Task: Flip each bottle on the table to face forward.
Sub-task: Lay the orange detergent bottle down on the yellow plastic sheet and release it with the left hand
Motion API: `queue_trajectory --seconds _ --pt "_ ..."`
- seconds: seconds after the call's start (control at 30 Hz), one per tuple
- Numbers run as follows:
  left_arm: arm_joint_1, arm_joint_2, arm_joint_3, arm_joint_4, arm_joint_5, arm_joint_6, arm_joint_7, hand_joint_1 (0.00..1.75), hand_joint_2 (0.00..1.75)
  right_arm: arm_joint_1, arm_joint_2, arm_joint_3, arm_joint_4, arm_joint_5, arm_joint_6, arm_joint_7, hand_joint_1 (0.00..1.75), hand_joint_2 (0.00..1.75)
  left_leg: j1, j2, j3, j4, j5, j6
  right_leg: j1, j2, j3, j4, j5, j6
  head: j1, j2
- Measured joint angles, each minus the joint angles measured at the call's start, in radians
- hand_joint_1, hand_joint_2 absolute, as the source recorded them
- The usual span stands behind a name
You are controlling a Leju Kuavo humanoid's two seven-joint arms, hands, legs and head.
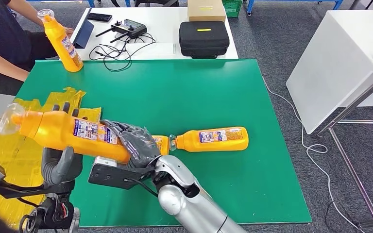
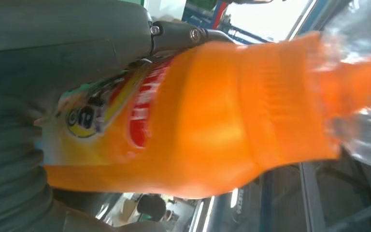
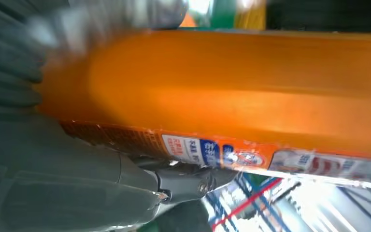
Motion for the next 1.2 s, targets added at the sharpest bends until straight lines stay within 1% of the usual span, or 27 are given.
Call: queue_trajectory --seconds 0.17,0.33,0.43,0.63,0.8,0.93,1.1,1.2 --pt "0.003 0.0 -0.035 -0.003 -0.006 0.018 0.0 0.0 1.75 -0.033 0.005 0.051 0.049 -0.089 -0.001 0.029 1.75 1.75 0.0 0.0 0.0 0.0 0.0 0.0 0.0 0.0 0.0 0.0 0.0 0.0 0.0 0.0" --pt "0.007 0.0 -0.066 -0.002 0.017 0.039 -0.004 0.0 1.75 -0.064 0.003 0.15 0.054 -0.194 -0.012 0.122 1.75 1.75 0.0 0.0 0.0 0.0 0.0 0.0 0.0 0.0 0.0 0.0 0.0 0.0 0.0 0.0" --pt "0.012 0.001 -0.072 -0.001 0.02 0.047 -0.015 0.0 1.75 -0.087 -0.002 0.204 0.054 -0.234 -0.025 0.156 1.75 1.75 0.0 0.0 0.0 0.0 0.0 0.0 0.0 0.0 0.0 0.0 0.0 0.0 0.0 0.0" --pt "0.024 0.001 -0.072 -0.005 0.02 0.079 -0.024 0.0 1.75 -0.112 -0.01 0.277 0.058 -0.271 -0.032 0.178 1.75 1.75 0.0 0.001 0.0 0.0 0.0 0.0 0.0 0.0 0.0 0.0 0.0 0.0 0.0 0.0" --pt "0.04 0.003 -0.071 -0.012 0.012 0.097 -0.02 0.0 1.75 -0.119 -0.015 0.31 0.065 -0.276 -0.037 0.181 1.75 1.75 0.0 0.001 0.0 0.0 0.0 0.0 0.0 0.0 0.0 0.0 0.0 0.0 0.0 0.0" --pt "0.044 0.011 -0.072 -0.013 -0.057 0.123 -0.022 0.0 1.75 -0.124 -0.016 0.331 0.071 -0.276 -0.037 0.181 1.75 1.75 0.0 0.001 0.0 0.0 0.0 0.0 0.0 0.001 -0.001 0.0 0.0 0.0 0.0 0.0" --pt "0.04 0.026 -0.085 -0.013 -0.274 0.189 -0.039 0.0 1.75 -0.127 -0.016 0.339 0.081 -0.276 -0.039 0.183 1.75 1.75 0.0 0.001 0.0 0.0 0.0 0.0 0.0 0.001 -0.001 0.0 0.0 0.0 0.0 0.0" --pt "0.039 0.036 -0.087 -0.014 -0.349 0.202 -0.04 0.0 1.75 -0.126 -0.016 0.339 0.089 -0.272 -0.04 0.183 1.75 1.75 0.0 0.001 0.0 0.0 0.0 0.0 0.0 0.001 -0.001 0.0 0.0 0.0 0.0 0.0"
